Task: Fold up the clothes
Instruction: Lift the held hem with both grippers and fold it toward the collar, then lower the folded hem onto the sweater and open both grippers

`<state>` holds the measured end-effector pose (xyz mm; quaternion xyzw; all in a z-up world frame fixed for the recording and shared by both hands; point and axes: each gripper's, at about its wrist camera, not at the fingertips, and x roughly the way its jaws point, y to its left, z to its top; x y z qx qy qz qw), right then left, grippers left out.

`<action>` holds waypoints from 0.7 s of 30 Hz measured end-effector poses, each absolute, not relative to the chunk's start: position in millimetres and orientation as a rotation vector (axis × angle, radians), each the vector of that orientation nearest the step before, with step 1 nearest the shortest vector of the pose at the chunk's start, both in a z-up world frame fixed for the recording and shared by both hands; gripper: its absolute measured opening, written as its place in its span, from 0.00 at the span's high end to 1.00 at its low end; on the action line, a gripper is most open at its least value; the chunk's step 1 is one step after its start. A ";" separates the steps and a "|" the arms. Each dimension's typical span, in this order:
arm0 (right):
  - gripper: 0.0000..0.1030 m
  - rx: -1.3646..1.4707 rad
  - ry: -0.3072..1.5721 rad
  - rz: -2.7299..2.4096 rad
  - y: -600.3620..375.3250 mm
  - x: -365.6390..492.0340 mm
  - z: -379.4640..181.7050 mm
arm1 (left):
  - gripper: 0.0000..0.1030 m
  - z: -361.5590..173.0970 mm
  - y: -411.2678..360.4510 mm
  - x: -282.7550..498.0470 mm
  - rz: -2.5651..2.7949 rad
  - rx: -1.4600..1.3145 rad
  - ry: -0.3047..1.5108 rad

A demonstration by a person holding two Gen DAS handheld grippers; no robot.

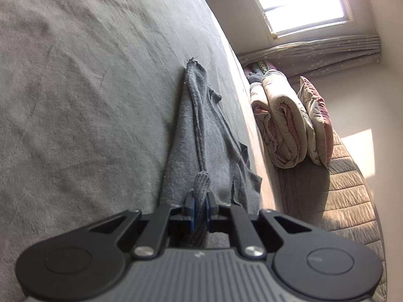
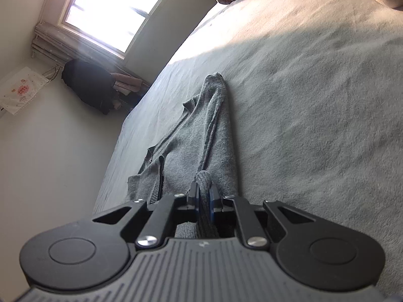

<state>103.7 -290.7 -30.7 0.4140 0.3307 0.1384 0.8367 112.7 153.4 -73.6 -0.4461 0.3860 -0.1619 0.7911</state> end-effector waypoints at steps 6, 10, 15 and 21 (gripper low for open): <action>0.83 0.689 0.691 0.242 -273.3 97.4 -7.3 | 0.75 -43.2 137.5 111.4 -0.290 -0.742 0.806; 0.82 0.585 0.668 0.238 -270.0 81.0 18.0 | 0.64 -20.3 137.3 96.1 -0.282 -0.647 0.769; 0.68 0.503 0.676 0.268 -265.9 57.8 38.8 | 0.64 1.1 125.0 73.4 -0.310 -0.481 0.794; 0.66 0.342 0.731 0.337 -238.1 35.4 35.4 | 0.65 6.4 107.2 36.4 -0.409 -0.406 0.799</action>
